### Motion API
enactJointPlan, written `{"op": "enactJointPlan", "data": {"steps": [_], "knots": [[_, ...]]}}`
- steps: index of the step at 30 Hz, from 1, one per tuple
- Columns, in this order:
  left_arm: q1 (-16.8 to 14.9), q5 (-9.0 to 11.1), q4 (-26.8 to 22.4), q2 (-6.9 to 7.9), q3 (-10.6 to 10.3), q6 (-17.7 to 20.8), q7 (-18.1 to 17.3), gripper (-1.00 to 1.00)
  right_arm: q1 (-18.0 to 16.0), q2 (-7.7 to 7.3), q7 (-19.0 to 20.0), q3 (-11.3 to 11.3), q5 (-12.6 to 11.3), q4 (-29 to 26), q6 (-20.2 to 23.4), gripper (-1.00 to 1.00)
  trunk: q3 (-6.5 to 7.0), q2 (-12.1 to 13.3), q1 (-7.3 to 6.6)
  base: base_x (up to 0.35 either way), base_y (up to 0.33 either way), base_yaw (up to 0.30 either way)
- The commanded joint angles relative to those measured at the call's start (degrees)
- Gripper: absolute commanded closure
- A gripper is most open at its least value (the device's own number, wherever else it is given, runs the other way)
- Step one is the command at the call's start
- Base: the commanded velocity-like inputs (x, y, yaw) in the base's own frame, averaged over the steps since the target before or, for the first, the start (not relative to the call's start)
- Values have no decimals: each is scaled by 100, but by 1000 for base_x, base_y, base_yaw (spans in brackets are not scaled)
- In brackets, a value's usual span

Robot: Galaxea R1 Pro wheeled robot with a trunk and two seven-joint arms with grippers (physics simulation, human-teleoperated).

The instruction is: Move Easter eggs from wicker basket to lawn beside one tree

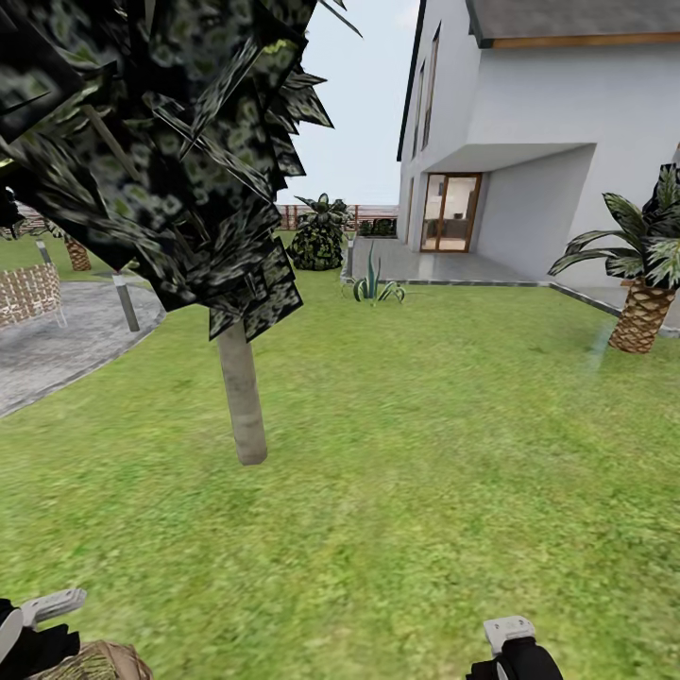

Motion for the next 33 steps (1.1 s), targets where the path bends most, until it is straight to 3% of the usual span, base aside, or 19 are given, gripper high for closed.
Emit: {"op": "enactJointPlan", "data": {"steps": [1,33], "knots": [[-3,73,-7,0,8,25,52,-100,-3,-5,-1,22,36,-3,32,-100,-25,-45,23,0,0,0],[-3,84,-10,8,18,20,49,-100,-3,-5,-1,22,44,1,-44,-100,-599,-1329,725,0,0,0]]}}
